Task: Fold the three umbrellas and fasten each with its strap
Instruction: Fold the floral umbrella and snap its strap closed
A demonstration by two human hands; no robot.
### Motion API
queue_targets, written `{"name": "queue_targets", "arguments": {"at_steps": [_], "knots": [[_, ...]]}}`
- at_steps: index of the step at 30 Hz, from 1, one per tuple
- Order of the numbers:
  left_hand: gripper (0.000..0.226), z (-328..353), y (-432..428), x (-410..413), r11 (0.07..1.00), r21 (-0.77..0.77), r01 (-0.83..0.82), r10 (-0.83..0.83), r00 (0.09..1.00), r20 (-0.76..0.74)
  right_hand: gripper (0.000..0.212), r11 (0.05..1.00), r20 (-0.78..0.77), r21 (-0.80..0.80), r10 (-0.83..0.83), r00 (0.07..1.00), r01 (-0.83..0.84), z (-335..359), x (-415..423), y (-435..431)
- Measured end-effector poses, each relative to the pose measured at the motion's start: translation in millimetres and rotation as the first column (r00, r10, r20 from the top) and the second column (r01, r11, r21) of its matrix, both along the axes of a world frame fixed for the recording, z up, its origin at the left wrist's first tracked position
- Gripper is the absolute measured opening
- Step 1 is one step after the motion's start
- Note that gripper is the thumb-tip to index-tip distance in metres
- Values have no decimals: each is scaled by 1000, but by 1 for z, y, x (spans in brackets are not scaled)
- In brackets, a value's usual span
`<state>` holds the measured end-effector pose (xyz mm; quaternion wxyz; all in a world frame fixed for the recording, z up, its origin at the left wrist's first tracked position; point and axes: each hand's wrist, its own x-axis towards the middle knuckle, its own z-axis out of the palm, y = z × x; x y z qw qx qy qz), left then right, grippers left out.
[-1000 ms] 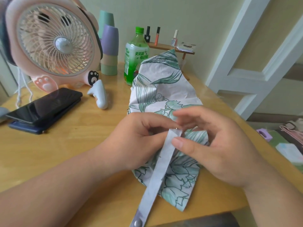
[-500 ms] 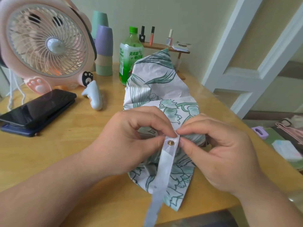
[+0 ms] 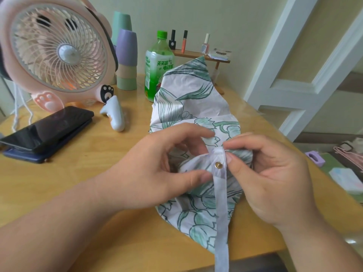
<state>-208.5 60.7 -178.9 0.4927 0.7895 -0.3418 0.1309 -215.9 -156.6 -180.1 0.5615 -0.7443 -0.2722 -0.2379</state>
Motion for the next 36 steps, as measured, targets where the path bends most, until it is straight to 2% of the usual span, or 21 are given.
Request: {"name": "queue_targets", "arguments": {"at_steps": [2,3,5,8,10,13,15,16,17,19,20,21,23,25,27,29,30,32,34,36], "knots": [[77,1,13,6,970,242,30,-29,1000,-6,21,992,-67,114,-39,997,46,2,2,-1],[80,2,18,10,930,366,27,-46,998,43,21,986,-90,160,-41,995,55,2,4,-2],[69,1,26,19,877,479,21,-93,988,127,22,975,-102,215,-25,994,47,2,5,-6],[30,-1,31,27,928,371,-25,-64,972,224,24,982,-58,187,10,998,1,0,2,-13],[20,-3,32,27,972,223,-71,20,974,224,21,995,26,70,73,997,-74,0,-4,-17],[17,-1,30,24,990,93,-104,86,980,178,19,994,170,-96,69,983,-53,0,-23,-22],[38,5,33,21,989,116,-89,74,989,125,24,994,244,-92,-35,969,59,-12,-40,-21],[41,9,36,20,986,156,-59,43,994,101,27,994,208,-29,-94,974,103,-21,-48,-19],[37,12,38,17,977,212,-29,9,995,96,37,987,96,85,-143,985,135,-29,-56,-14],[30,17,42,13,944,325,-56,19,993,115,75,918,-234,324,-156,960,228,-42,-67,-4],[31,20,43,10,925,364,-111,77,991,106,91,881,-370,385,-126,920,276,-47,-70,-2],[32,23,43,7,904,387,-180,159,983,87,99,863,-459,405,-94,884,302,-48,-70,-3],[29,28,39,3,870,394,-296,294,953,68,95,890,-500,383,-25,866,247,-40,-68,-9],[31,33,30,-1,884,331,-331,337,941,40,94,914,-462,399,128,878,76,-26,-64,-13],[37,39,18,-3,924,203,-323,333,943,-19,84,889,-402,435,337,852,-146,-14,-58,-15],[34,43,7,2,931,89,-354,359,932,-46,88,888,-311,369,398,863,-276,-6,-49,-16],[32,45,3,6,927,33,-375,376,924,-62,89,904,-245,321,368,897,-283,-2,-42,-17],[26,48,0,14,908,-101,-406,393,911,-123,77,933,-137,280,274,952,-228,8,-25,-15],[13,48,0,17,876,-160,-455,441,890,-118,62,913,-134,382,207,969,-142,21,-3,-17],[6,46,0,16,857,-188,-479,478,877,-53,51,828,-208,552,250,946,-97,38,15,-21]]}}
